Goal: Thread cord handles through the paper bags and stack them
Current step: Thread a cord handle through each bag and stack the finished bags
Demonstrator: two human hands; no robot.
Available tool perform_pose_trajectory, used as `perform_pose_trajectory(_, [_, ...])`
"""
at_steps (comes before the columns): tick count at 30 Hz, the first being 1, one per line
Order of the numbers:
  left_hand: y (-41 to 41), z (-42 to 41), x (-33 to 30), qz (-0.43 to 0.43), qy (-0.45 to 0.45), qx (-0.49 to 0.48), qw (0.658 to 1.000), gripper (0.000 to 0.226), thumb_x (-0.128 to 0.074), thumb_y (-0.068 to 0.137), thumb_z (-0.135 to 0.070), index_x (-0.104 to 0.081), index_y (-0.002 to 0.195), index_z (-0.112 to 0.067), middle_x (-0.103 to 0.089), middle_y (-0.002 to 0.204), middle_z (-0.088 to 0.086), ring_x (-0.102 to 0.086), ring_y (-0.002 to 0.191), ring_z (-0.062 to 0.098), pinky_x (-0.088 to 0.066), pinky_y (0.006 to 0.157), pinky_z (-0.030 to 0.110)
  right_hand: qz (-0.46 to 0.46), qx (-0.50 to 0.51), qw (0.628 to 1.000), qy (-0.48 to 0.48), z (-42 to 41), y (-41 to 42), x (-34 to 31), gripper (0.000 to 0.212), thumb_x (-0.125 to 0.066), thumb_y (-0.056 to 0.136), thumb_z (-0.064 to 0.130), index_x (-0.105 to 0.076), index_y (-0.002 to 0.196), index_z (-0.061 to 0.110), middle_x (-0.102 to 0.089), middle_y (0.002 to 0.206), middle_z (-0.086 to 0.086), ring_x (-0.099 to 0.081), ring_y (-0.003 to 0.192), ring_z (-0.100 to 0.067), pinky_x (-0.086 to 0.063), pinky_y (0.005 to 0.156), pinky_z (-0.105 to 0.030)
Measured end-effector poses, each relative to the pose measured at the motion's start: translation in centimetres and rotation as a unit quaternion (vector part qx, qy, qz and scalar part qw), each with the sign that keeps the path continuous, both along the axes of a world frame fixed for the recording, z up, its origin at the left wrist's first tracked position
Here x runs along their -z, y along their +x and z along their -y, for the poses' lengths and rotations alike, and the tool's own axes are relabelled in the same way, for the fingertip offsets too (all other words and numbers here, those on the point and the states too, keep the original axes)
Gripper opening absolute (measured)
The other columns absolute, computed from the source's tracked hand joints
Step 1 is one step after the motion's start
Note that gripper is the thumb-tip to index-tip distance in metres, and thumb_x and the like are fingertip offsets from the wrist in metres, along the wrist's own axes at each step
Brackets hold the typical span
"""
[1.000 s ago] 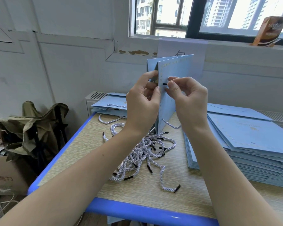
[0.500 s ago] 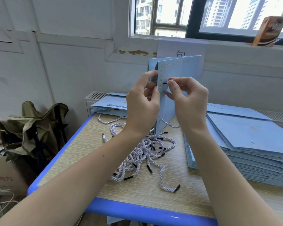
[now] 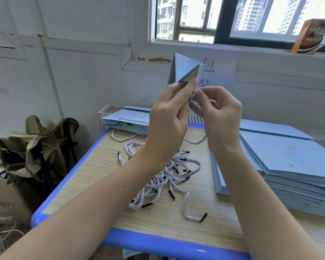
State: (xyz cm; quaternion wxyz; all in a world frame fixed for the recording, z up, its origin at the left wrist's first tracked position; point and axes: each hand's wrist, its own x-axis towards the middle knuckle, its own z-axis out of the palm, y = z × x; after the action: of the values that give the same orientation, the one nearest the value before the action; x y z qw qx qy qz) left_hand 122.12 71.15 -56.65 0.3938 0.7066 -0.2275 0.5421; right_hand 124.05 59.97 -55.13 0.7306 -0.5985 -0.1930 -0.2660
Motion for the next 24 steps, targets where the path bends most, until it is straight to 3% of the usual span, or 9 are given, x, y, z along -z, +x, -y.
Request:
perform_pose_trajectory(7, [0.3,0.1,-0.1,-0.005,-0.035,-0.003,0.999,0.030,-0.061,0.094,-0.002,-0.067,0.123,-0.003,-0.068,0.113,0.005,-0.066,0.092,0.015,-0.057,0.081,0.031,-0.023,-0.021,0.999,0.039,0.0,-0.4,-0.2,0.008,-0.070,0.092,0.004,-0.068,0.091,-0.003,-0.069,0.092,-0.026,-0.072,0.084,-0.027,-0.060,0.082,-0.034])
perform_pose_trajectory(11, [0.4,0.5,-0.3,-0.011,-0.046,-0.006,0.999,0.027,-0.060,0.095,-0.004,-0.069,0.120,-0.005,-0.069,0.114,0.004,-0.066,0.094,0.016,-0.056,0.082,0.030,-0.025,-0.010,0.999,0.032,0.1,-0.5,-0.3,0.009,-0.069,0.093,0.003,-0.070,0.093,-0.006,-0.070,0.093,-0.028,-0.072,0.087,-0.031,-0.060,0.083,-0.036])
perform_pose_trajectory(20, [1.3,1.1,-0.3,-0.073,-0.098,0.018,0.992,0.022,-0.062,0.095,-0.009,-0.074,0.114,-0.009,-0.073,0.097,0.000,-0.066,0.081,0.013,-0.056,0.071,0.032,-0.068,-0.006,0.997,0.036,0.6,-0.7,-0.9,0.017,-0.059,0.087,-0.011,-0.075,0.087,-0.005,-0.074,0.098,-0.017,-0.073,0.088,-0.020,-0.061,0.079,-0.035])
perform_pose_trajectory(24, [2.1,1.3,-1.1,-0.078,-0.077,0.006,0.994,0.017,-0.063,0.094,-0.009,-0.076,0.105,-0.009,-0.074,0.091,0.000,-0.064,0.075,0.011,-0.051,0.067,0.019,-0.083,-0.003,0.996,0.038,1.2,-0.4,-1.2,0.018,-0.057,0.086,-0.010,-0.075,0.088,-0.004,-0.074,0.097,-0.019,-0.073,0.093,-0.027,-0.062,0.082,-0.037])
